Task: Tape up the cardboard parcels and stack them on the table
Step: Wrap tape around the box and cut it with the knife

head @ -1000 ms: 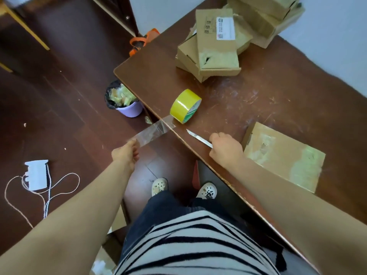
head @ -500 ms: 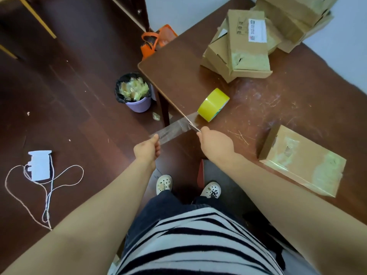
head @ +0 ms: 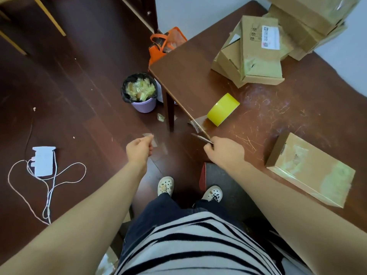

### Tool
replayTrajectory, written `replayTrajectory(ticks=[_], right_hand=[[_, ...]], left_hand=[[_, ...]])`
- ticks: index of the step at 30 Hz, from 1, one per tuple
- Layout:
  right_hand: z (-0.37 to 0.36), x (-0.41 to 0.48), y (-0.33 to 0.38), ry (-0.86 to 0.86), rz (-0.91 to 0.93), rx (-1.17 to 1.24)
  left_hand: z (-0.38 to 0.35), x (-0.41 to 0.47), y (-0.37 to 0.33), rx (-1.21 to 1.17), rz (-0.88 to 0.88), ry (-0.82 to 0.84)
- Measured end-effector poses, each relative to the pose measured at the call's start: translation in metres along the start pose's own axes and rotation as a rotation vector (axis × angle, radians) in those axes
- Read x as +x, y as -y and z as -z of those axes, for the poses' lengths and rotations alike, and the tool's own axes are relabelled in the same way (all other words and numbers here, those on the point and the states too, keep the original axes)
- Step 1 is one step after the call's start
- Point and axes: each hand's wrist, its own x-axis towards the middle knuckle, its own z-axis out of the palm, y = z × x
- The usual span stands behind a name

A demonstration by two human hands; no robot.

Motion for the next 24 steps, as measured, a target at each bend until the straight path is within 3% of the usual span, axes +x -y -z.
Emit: replayTrajectory(ticks=[4, 8, 11, 13, 14, 16, 18, 20, 24], right_hand=[[-0.011, -0.022, -0.049, -0.151, -0.179, 0.280], [-0.014, -0.023, -0.067, -0.159, -0.314, 0.260], [-0.010, -0.028, -0.060, -0.341, -0.247, 0.192], [0.001, -0.033, -0.044, -0.446, -0.098, 0.521], [0.011, -0.035, -0.034, -0.377, -0.047, 0.838], [0.032, -0.037, -0.019, -0.080, 0.017, 1.405], [0.043, -0.040, -0.018, 0.149, 0.070, 1.728], [0.047, -0.044, -0.029, 0.224, 0.085, 1.814], [0.043, -0.052, -0.062, 0.120, -0.048, 1.784]], left_hand=[[-0.015, -0.005, -0.023, 0.102, -0.068, 0.214], [-0.041, -0.020, -0.054, 0.410, -0.114, 0.474], [-0.059, -0.040, -0.079, 0.634, -0.115, 0.683], [-0.071, -0.053, -0.092, 0.712, -0.076, 0.843], [-0.077, -0.059, -0.096, 0.699, -0.040, 0.923], [-0.087, -0.069, -0.102, 0.586, 0.080, 1.041], [-0.098, -0.077, -0.107, 0.469, 0.181, 1.109], [-0.108, -0.082, -0.109, 0.400, 0.236, 1.141], [-0.131, -0.090, -0.110, 0.416, 0.261, 1.189]])
